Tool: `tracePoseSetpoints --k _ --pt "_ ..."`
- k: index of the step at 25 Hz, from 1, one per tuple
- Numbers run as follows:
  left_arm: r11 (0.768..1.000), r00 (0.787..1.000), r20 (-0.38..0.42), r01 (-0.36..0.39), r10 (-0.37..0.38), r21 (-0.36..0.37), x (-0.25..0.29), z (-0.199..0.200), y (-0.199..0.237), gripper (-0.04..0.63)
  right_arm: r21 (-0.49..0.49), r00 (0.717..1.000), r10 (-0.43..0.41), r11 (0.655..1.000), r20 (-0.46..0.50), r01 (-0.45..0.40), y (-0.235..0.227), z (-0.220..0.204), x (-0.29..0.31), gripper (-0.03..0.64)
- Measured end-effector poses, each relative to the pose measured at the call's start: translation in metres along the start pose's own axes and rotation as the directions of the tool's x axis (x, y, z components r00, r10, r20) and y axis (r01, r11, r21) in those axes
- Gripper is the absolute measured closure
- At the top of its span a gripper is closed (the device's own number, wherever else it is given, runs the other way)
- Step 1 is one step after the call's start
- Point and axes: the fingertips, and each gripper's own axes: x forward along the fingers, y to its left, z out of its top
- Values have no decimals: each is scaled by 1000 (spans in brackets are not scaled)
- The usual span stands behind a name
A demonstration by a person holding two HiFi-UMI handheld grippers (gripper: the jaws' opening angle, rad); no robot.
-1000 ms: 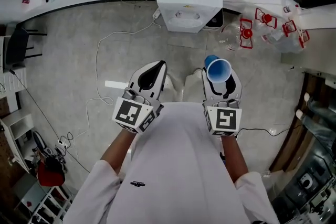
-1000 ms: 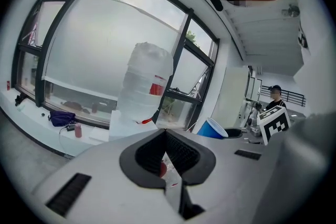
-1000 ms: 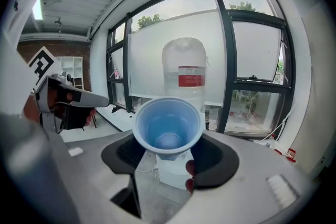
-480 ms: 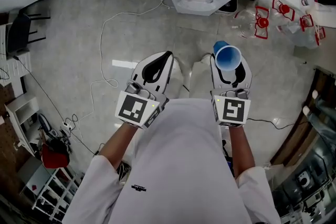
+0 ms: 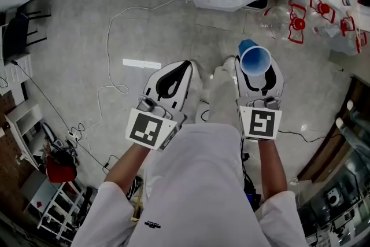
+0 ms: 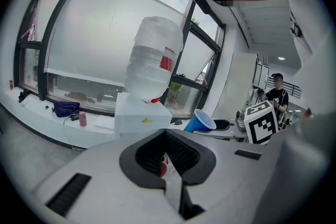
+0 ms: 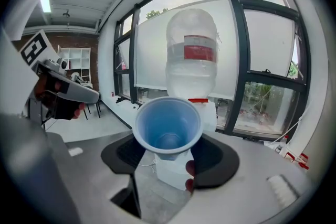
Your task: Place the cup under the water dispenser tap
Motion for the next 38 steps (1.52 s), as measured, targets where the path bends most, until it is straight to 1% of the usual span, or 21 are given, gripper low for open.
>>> tracePoseSetpoints --k 2,5,8,12,25,30,38 --pt "1000 1000 -18 -3 3 0 7 -4 5 589 -15 1000 14 1000 -27 -15 -2 -8 11 339" --pt "1000 1000 -15 -8 8 -1 20 -9 10 588 -21 1000 23 1000 -16 -24 -5 -14 28 339" --pt "1000 1000 -17 -13 13 -20 29 -18 14 589 -23 999 36 999 -7 -36 -3 -24 42 339" --pt "999 999 -25 -21 20 -33 41 -29 22 588 -20 999 46 999 -18 -46 -2 -41 60 339" --pt "999 999 -51 -21 19 -48 78 -67 42 588 -2 999 33 999 -40 -33 -8 -94 114 339" --pt "998 998 -68 -22 18 -56 89 -84 46 588 48 998 23 999 -55 -20 -13 -114 130 339" --pt "996 997 -75 -35 28 -81 102 -108 54 588 33 997 19 999 -81 -17 -18 -146 146 339"
